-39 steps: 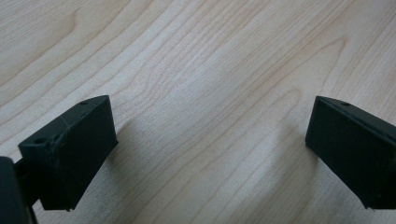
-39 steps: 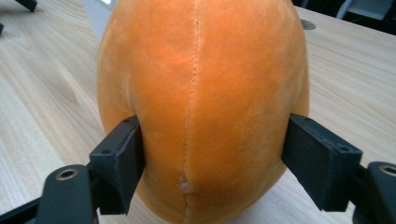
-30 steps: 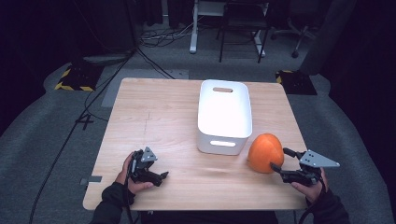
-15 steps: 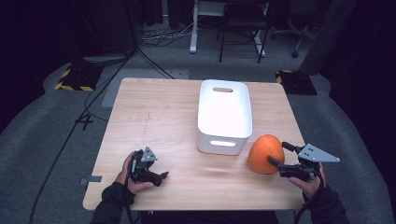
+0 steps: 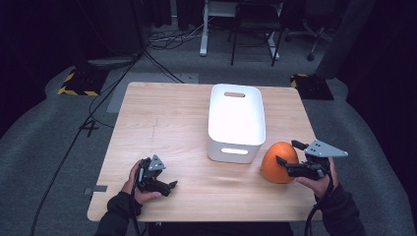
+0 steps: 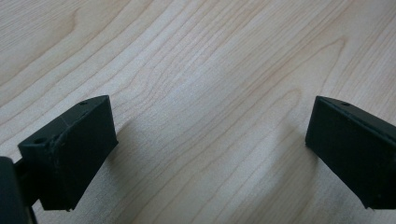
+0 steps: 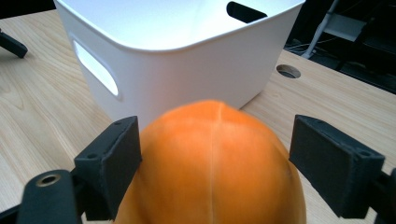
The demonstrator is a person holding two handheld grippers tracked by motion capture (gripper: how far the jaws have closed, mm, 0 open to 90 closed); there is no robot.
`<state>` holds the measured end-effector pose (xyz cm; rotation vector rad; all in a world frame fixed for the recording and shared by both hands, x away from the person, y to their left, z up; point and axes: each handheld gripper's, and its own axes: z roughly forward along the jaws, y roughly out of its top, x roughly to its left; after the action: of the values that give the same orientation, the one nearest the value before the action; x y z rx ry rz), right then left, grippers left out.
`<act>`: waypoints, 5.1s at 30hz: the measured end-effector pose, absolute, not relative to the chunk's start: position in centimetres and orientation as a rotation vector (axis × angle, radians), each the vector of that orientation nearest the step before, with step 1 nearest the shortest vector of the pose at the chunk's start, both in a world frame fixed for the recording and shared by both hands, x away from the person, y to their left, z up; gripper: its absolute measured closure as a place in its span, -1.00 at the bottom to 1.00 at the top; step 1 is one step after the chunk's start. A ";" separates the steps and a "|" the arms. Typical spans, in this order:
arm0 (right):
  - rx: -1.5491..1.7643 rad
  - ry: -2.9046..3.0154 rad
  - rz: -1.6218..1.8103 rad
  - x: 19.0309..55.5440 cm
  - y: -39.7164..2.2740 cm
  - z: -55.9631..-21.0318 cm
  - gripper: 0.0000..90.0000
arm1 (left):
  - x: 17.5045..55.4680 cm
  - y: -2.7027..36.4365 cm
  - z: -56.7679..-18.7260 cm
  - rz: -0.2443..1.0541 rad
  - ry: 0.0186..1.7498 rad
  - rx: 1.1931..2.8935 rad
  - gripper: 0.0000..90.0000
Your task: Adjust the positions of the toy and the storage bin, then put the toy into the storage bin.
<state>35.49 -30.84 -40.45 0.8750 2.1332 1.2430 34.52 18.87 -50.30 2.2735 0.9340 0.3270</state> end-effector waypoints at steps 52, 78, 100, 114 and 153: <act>0.806 2.163 1.303 35.5 -32.5 -41.8 0.36 | 34.6 19.1 -50.4 0.301 0.922 2.265 -0.91; 0.808 2.104 1.337 35.4 -32.6 -38.5 0.36 | 34.6 19.2 -50.3 0.337 0.923 2.271 -0.91; 0.814 2.015 1.366 37.5 -33.3 -34.1 0.33 | 34.6 19.2 -50.3 0.337 0.924 2.270 -0.91; 0.817 1.955 1.370 38.6 -33.6 -31.9 0.31 | 34.6 19.2 -50.3 0.338 0.924 2.269 -0.91; 0.720 1.908 1.430 40.4 -29.8 -27.6 0.29 | 34.6 19.2 -50.3 0.336 0.922 2.271 -0.91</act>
<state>40.43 -29.81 -27.64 0.7205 1.9082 1.4298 34.59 19.22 -50.26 2.2712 0.9218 0.3363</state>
